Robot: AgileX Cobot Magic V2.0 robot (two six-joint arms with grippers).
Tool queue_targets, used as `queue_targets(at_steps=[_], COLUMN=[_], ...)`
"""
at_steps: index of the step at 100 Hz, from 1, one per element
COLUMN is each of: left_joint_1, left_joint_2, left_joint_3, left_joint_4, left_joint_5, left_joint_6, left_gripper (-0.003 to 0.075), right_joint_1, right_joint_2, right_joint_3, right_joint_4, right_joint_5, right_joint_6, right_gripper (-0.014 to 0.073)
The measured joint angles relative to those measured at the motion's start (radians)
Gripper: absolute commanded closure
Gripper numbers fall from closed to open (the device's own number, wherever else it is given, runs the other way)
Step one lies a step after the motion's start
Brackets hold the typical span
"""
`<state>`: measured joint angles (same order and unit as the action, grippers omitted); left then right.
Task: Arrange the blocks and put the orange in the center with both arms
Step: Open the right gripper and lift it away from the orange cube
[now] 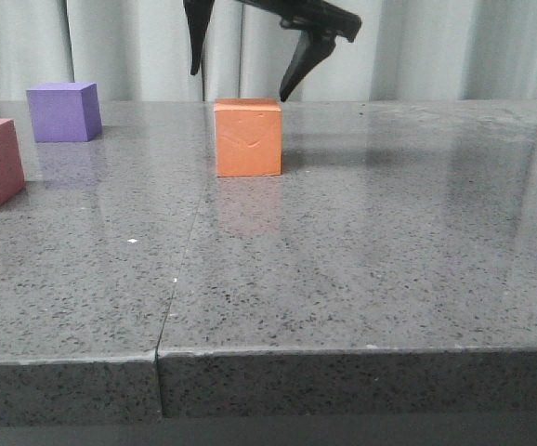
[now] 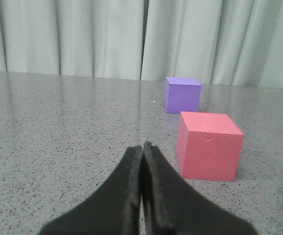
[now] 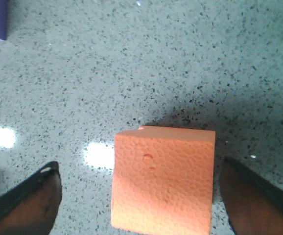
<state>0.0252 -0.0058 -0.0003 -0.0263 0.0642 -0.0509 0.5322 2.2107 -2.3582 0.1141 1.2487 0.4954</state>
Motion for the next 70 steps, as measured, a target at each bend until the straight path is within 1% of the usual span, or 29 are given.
queue_targets(at_steps=[15, 22, 27, 34, 39, 46, 51, 60, 70], left_joint_1=[0.000, 0.000, 0.000, 0.000, 0.000, 0.000, 0.000, 0.000, 0.000], left_joint_2=[0.000, 0.000, 0.000, 0.000, 0.000, 0.000, 0.000, 0.000, 0.000], left_joint_3=[0.000, 0.000, 0.000, 0.000, 0.000, 0.000, 0.000, 0.000, 0.000], left_joint_4=[0.000, 0.000, 0.000, 0.000, 0.000, 0.000, 0.000, 0.000, 0.000], left_joint_5=[0.000, 0.000, 0.000, 0.000, 0.000, 0.000, 0.000, 0.000, 0.000], left_joint_6=[0.000, 0.000, 0.000, 0.000, 0.000, 0.000, 0.000, 0.000, 0.000], left_gripper=[0.0741, 0.0741, 0.0741, 0.0741, 0.0741, 0.0741, 0.0741, 0.0741, 0.0741], right_joint_1=[0.000, 0.000, 0.000, 0.000, 0.000, 0.000, 0.000, 0.000, -0.002], right_joint_2=[-0.051, -0.081, -0.102, -0.129, -0.146, -0.167, -0.184, -0.221, -0.262], right_joint_3=[-0.001, -0.001, -0.002, -0.002, -0.002, -0.002, 0.003, 0.029, 0.071], right_joint_4=[0.002, 0.002, 0.002, -0.007, -0.015, -0.021, -0.025, -0.028, -0.047], right_joint_5=[0.002, 0.002, 0.003, 0.005, 0.007, 0.010, 0.010, 0.010, 0.012], right_joint_6=[-0.045, -0.061, -0.068, -0.076, -0.081, -0.091, -0.097, -0.102, -0.105], right_gripper=[-0.0048, -0.0011, 0.0048, 0.0173, 0.0281, 0.0398, 0.0460, 0.0526, 0.0537])
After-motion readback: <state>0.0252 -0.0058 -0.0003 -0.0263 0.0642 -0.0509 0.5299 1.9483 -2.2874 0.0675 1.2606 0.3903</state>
